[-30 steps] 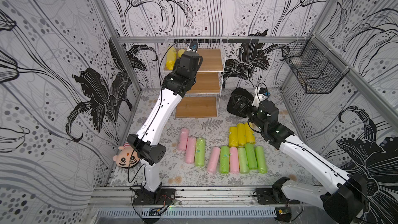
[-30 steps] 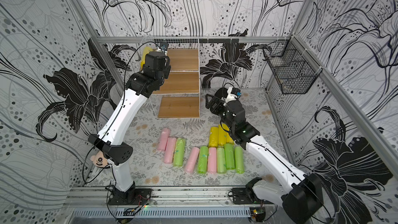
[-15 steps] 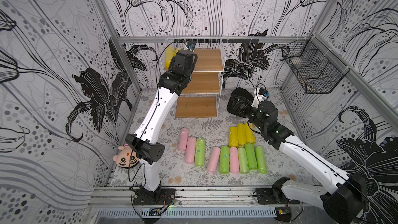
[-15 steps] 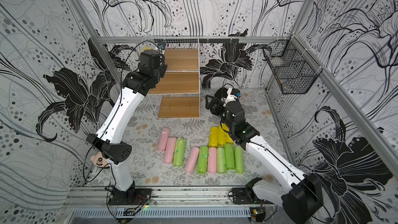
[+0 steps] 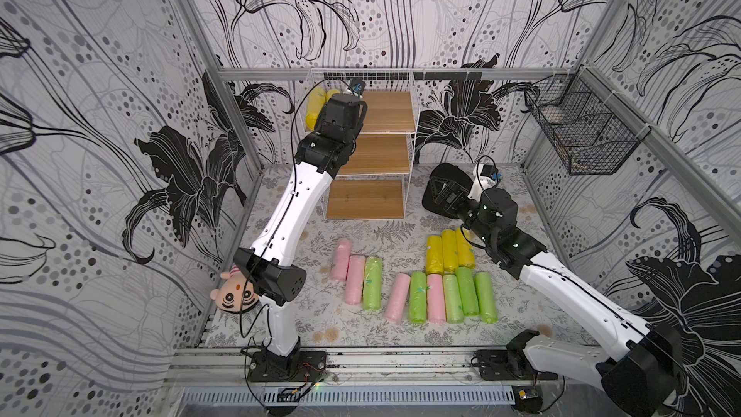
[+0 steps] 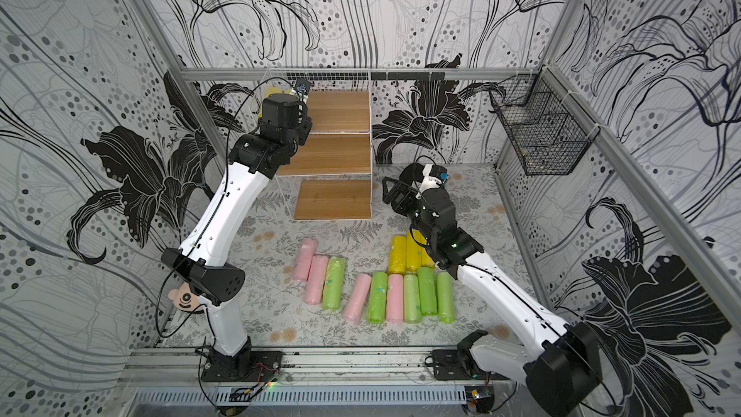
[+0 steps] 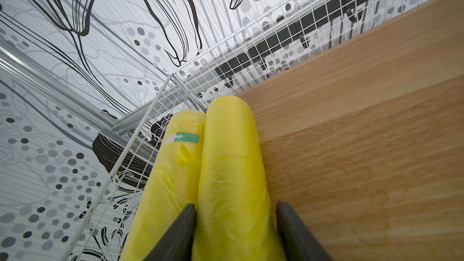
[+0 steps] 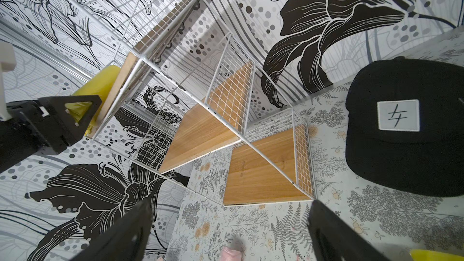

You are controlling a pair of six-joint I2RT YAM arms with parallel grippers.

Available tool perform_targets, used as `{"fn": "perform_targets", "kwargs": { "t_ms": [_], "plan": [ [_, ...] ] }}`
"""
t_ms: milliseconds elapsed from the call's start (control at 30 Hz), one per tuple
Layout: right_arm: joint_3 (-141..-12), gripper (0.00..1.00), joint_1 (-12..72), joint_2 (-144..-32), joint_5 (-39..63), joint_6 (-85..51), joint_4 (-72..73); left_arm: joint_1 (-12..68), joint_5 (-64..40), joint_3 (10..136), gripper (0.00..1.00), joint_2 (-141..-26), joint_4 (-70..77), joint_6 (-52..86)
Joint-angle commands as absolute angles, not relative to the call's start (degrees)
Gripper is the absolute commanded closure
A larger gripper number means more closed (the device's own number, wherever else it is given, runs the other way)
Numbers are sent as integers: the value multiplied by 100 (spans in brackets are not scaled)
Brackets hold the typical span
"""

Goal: Sort the rolls of trash bags by color and place them on the shelf
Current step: Place the roll of trash bags on the shelf.

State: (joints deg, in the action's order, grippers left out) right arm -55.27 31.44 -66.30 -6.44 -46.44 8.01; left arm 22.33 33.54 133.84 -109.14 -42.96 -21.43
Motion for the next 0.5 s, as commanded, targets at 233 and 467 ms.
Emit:
{"fn": "perform_targets", "kwargs": {
  "t_ms": [233, 467],
  "plan": [
    [-5539, 0, 3094, -6663, -545, -4766, 749, 2234, 3106, 13138, 39, -10551, -3987, -1973],
    [-5603, 0, 3092, -6777, -473, -4741, 732, 2341, 3083, 13009, 33, -10277, -3867, -1944]
  ]
}}
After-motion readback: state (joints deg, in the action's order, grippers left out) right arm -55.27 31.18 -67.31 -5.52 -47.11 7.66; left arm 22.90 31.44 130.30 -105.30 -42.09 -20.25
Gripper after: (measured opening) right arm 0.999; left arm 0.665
